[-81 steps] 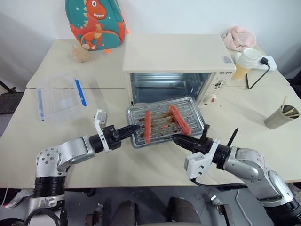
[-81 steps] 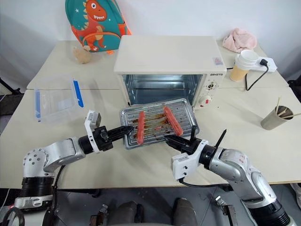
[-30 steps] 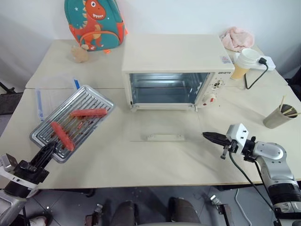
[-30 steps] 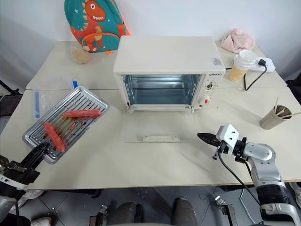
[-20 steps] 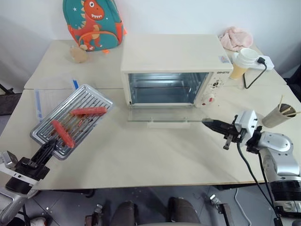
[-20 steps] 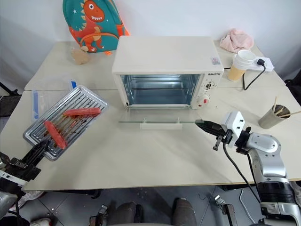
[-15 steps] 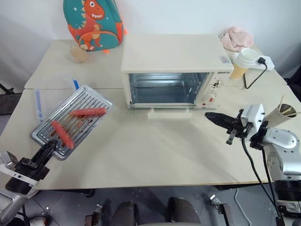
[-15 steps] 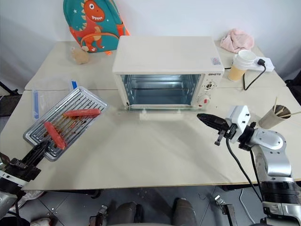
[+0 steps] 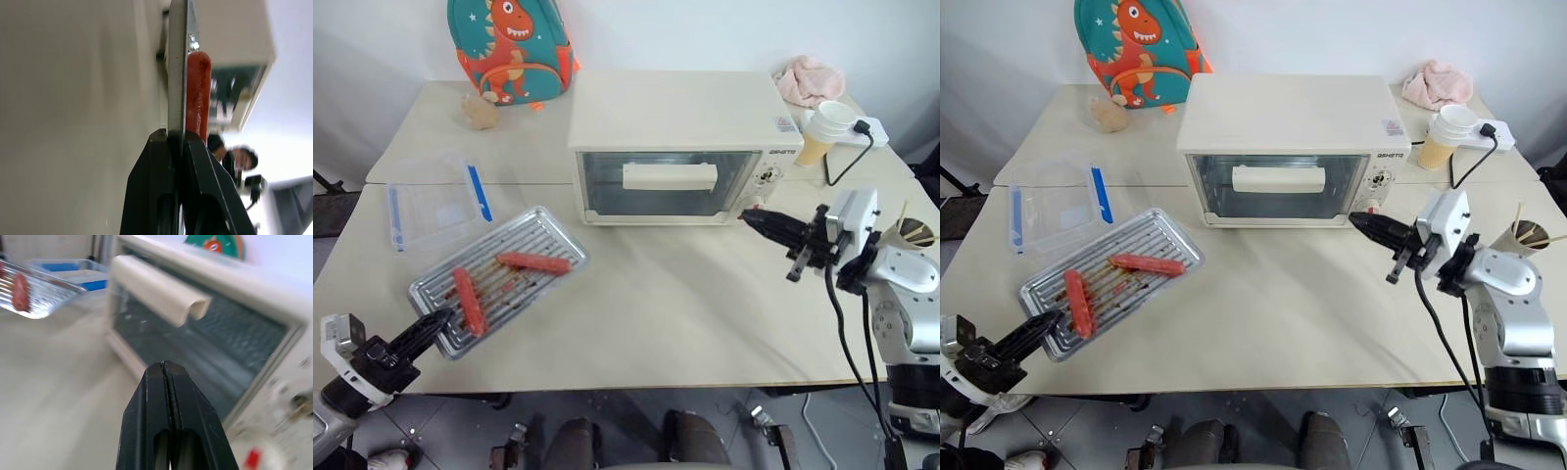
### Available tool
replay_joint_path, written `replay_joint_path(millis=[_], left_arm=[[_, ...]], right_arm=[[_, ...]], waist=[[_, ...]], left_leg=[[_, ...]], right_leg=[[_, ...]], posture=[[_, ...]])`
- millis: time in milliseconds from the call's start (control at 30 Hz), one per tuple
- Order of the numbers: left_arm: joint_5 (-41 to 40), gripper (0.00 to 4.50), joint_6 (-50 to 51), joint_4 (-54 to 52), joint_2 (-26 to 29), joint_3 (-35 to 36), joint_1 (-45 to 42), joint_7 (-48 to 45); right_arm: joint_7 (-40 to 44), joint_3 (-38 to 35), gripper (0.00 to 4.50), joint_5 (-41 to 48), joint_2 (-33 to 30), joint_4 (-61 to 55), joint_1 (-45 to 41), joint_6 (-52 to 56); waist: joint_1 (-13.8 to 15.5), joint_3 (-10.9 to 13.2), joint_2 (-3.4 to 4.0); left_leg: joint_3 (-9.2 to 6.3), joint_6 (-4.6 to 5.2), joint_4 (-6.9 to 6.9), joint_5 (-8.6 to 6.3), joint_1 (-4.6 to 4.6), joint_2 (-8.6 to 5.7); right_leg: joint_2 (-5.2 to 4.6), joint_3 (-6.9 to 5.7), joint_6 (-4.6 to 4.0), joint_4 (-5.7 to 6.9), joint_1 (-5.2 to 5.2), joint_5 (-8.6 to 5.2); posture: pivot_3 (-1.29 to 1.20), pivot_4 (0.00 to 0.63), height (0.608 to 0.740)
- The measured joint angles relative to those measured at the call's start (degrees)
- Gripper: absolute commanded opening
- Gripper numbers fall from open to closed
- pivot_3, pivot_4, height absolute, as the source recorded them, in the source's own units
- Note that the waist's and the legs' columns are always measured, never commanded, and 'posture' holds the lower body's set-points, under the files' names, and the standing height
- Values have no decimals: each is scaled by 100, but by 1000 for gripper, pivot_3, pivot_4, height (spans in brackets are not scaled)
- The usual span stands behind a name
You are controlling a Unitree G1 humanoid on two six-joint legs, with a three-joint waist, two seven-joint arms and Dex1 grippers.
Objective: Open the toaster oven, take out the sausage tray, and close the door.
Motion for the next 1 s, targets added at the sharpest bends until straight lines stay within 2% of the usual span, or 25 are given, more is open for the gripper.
replay_joint_path(millis=[67,200,233,367,533,700,933,1000], left_arm=[[47,0,146,-231,357,-380,-40,-93],[210,0,64,-381,439,-1349,-957,-104],[311,0,46,-389,432,-1629,-1266,-99],[723,0,88,-330,167,-2744,-2569,-82],[1560,0,258,215,-374,-3644,-3951,-151],[2717,0,201,1011,-1170,-4139,-4929,-313],[3728,0,185,1260,-1710,-4051,-5257,-643],[3916,637,188,1256,-1803,-3984,-5247,-708]], right_arm=[[276,-160,193,278,-247,-300,512,345],[593,-568,1149,599,-402,-831,1405,601],[631,-705,1598,639,-418,-955,1632,640],[655,-1028,2873,753,-417,-1335,2361,765],[615,-1346,4487,773,-397,-1568,2813,803],[565,-1504,4487,779,-365,-1719,3196,816],[556,-1890,4487,776,-318,-1731,3784,813],[550,-1938,4500,760,-269,-1732,3850,800]], waist=[[16,-1,1],[66,-6,9],[69,-6,9],[130,-7,7],[137,-8,5],[161,-8,2],[196,-11,4],[211,-11,4]], left_leg=[[-3,1,0,-1,1,1],[11,3,-1,0,5,-3],[15,3,-1,0,7,-4],[24,4,-1,1,6,-12],[36,6,0,4,11,-15],[61,8,3,5,5,-20],[77,13,5,9,17,-20],[74,14,7,10,31,-20]], right_leg=[[-3,3,0,-3,3,0],[3,13,-2,-19,8,0],[3,16,-2,-18,9,0],[3,22,2,-17,5,2],[7,28,5,-14,3,3],[7,24,9,-17,6,5],[4,24,12,-21,21,7],[4,25,12,-22,37,7]], posture=[[0,150,740],[0,150,740],[0,150,740],[0,150,740],[0,150,740],[0,150,740],[0,150,740],[0,150,740]])
